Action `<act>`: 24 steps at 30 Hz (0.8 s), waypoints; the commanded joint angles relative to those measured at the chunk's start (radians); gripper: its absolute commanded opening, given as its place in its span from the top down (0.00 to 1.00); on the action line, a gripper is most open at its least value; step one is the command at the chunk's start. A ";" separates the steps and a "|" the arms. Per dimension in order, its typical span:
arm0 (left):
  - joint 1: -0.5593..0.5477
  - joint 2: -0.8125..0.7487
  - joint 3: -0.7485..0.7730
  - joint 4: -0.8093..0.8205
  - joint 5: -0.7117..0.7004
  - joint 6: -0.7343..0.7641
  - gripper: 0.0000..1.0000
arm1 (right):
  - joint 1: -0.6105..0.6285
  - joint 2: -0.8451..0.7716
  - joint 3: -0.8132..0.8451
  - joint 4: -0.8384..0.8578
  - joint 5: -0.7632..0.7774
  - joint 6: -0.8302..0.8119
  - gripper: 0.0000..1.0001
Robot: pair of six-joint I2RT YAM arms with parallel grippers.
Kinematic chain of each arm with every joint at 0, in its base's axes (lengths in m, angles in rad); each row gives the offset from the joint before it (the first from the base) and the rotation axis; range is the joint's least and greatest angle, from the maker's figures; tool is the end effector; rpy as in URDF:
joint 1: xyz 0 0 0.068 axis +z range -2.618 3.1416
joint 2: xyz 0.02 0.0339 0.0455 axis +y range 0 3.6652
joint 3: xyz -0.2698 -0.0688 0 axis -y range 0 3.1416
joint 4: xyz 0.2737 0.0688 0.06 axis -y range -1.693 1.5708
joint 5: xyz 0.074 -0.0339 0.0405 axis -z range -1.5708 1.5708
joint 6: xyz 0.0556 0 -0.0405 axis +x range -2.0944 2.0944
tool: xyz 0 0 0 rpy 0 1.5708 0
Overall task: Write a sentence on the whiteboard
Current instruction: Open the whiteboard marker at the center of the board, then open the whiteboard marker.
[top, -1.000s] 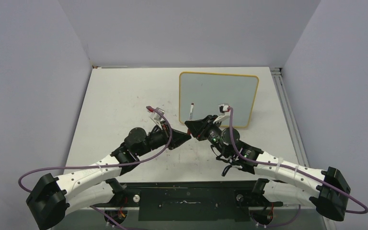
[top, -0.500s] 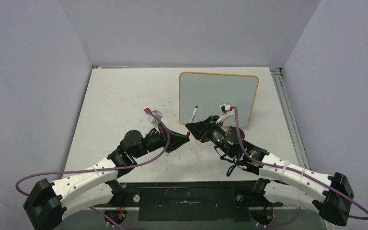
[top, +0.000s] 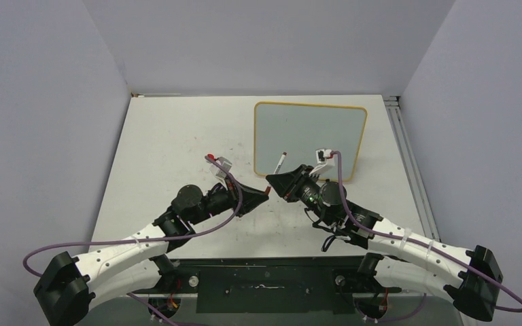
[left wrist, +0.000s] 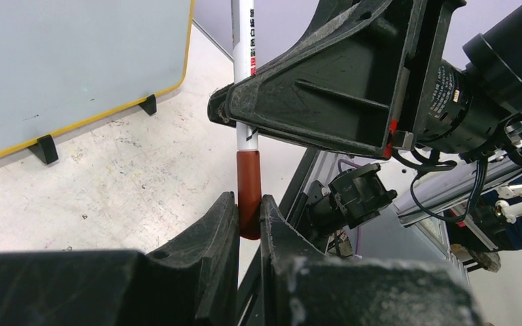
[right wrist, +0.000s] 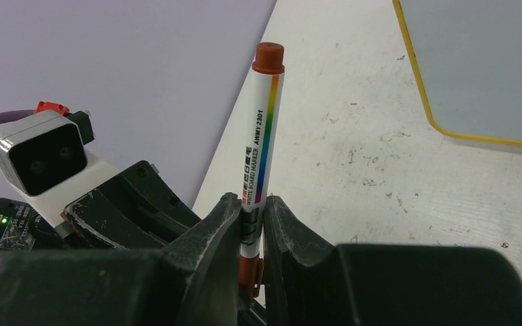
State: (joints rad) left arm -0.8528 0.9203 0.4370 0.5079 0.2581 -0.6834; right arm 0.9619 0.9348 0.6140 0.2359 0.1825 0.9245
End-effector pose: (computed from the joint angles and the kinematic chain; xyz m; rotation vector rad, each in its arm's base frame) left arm 0.1568 -0.2011 0.2573 0.3721 1.6884 -1.3804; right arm 0.1608 0.2129 0.2903 0.1185 1.8160 1.2509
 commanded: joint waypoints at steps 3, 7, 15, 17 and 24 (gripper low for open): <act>-0.034 -0.018 -0.011 -0.101 0.160 0.032 1.00 | -0.077 -0.055 0.047 0.081 0.315 -0.094 0.95; -0.034 -0.028 -0.008 -0.134 0.173 0.048 1.00 | -0.081 -0.056 0.060 0.073 0.312 -0.146 0.95; -0.029 -0.077 0.017 -0.224 0.161 0.069 1.00 | -0.087 -0.077 0.102 0.020 0.268 -0.260 0.95; -0.007 -0.084 0.062 -0.308 0.175 0.090 1.00 | -0.087 -0.079 0.149 -0.060 0.239 -0.328 0.95; 0.165 -0.052 0.310 -0.709 0.371 0.270 1.00 | -0.086 -0.015 0.337 -0.495 -0.021 -0.632 0.95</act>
State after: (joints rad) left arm -0.7689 0.8585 0.5709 0.0345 0.4877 -0.5537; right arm 0.8764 0.8871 0.8577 -0.0074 0.3313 0.5079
